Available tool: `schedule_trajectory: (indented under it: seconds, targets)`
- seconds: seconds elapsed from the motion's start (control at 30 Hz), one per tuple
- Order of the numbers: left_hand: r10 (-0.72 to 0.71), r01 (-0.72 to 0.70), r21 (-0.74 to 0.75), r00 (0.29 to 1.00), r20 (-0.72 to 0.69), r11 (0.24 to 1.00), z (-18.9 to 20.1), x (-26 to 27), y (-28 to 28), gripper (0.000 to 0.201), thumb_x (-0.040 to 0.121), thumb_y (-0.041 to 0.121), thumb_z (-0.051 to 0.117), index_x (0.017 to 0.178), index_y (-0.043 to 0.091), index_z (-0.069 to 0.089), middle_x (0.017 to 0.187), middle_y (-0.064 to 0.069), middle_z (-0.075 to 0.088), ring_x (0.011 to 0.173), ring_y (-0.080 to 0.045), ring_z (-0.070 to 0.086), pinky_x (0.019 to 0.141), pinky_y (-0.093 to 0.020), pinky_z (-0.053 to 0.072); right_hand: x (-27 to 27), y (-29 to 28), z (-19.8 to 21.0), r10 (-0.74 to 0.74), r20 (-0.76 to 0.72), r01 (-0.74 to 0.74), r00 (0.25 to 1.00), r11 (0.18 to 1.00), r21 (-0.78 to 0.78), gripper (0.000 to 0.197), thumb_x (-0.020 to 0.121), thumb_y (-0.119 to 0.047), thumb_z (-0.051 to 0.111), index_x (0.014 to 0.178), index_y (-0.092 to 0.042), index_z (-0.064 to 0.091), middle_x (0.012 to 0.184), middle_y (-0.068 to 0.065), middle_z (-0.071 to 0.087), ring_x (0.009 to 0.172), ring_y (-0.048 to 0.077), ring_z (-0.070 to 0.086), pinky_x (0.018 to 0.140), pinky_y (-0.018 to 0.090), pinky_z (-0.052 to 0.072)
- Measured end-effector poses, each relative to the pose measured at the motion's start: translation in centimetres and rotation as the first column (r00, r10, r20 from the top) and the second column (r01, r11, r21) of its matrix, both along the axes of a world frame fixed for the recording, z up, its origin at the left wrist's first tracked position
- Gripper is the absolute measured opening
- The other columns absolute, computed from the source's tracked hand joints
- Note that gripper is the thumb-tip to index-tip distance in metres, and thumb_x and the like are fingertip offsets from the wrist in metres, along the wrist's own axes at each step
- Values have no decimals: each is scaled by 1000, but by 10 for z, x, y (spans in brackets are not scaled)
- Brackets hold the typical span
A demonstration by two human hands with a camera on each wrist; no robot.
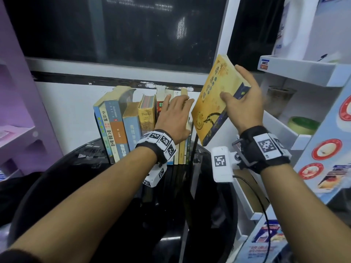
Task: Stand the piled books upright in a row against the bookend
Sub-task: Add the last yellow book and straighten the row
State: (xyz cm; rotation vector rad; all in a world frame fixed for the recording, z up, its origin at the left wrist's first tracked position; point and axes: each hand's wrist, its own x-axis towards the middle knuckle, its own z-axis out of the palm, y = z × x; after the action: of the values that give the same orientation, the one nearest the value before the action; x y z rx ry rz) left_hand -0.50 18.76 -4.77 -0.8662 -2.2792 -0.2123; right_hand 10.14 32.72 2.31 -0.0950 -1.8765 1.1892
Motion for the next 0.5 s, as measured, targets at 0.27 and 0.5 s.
schedule_trajectory:
  seconds: [0.27,0.5]
  targets:
    - [57,-62,-48,993,-102,997,-10,-13,-2,101,64,41,76,146,11,24,143,-9,35,131,-27,34,116,-42,13,-30,2,-22,-99,18,99,995,995,10,62,85,-5,62,139,-31,45,93,-27,50,74,-17,57,77,21,57]
    - [83,-91,-81,992,-95,993,-7,-18,-12,102,70,55,72,147,10,22,147,-10,32,133,-27,33,117,-40,12,-45,4,-30,-188,29,188,982,982,-1,64,86,-7,61,142,-31,42,94,-10,52,80,9,56,82,38,59]
